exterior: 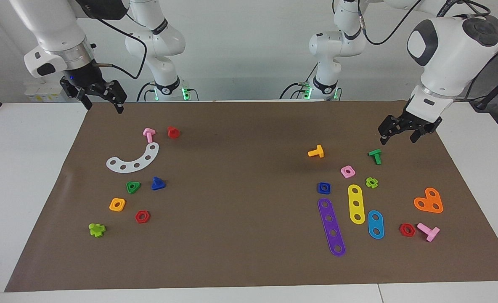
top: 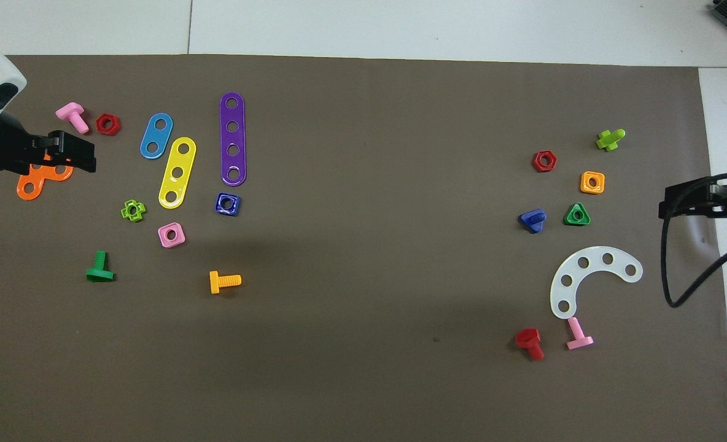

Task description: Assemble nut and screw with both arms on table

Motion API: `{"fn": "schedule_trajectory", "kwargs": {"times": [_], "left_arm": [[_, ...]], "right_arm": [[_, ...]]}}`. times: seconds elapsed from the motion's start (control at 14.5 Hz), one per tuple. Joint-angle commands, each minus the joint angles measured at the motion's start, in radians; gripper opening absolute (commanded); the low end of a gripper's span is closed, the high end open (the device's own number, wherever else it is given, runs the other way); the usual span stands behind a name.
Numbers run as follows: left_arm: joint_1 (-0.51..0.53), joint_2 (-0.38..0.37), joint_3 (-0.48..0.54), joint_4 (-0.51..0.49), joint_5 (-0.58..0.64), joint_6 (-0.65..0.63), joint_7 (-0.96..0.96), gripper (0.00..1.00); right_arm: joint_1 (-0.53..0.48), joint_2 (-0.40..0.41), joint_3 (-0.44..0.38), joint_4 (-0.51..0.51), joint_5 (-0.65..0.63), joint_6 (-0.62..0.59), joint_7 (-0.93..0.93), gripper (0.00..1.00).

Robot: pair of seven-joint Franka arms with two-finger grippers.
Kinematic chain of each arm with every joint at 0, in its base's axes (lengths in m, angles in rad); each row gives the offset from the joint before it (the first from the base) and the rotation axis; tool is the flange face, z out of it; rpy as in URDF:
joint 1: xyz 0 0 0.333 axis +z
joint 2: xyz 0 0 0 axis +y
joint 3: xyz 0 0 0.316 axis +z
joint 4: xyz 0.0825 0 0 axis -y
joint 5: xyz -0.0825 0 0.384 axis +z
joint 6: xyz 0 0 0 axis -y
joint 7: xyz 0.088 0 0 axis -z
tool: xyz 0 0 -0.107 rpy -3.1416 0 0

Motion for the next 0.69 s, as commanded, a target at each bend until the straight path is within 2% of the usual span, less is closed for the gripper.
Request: {"fn": "schedule_trajectory", "kwargs": {"times": [0.0, 0.28, 0.41, 0.55, 0.62], "left_arm": [[0.004, -0.034, -0.002, -0.041, 0.02, 0.021, -0.002, 1.0], [0.004, -0.034, -0.002, -0.041, 0.02, 0.021, -0.002, 1.0], [0.004, -0.034, -0.002, -0.042, 0.02, 0.021, -0.002, 1.0], [0.004, -0.034, -0.002, -0.042, 0.02, 0.021, -0.003, 1.0], [0.004, -0.034, -0.002, -0.042, 0.02, 0.021, -0.002, 1.0]], "right_arm": [[-0.005, -0.006, 0.004, 0.004, 0.009, -0.016, -0.026, 1.0], [-0.002, -0.021, 0.005, -0.025, 0.008, -0.009, -0.026, 1.0], [0.016, -0.038, 0.005, -0.086, 0.009, 0.089, -0.038, 1.0], [0.019, -0.021, 0.005, -0.1, 0.012, 0.116, -0.072, 1.0], [0.018, -0.014, 0.005, -0.132, 0.033, 0.166, -0.096, 1.0]]}}
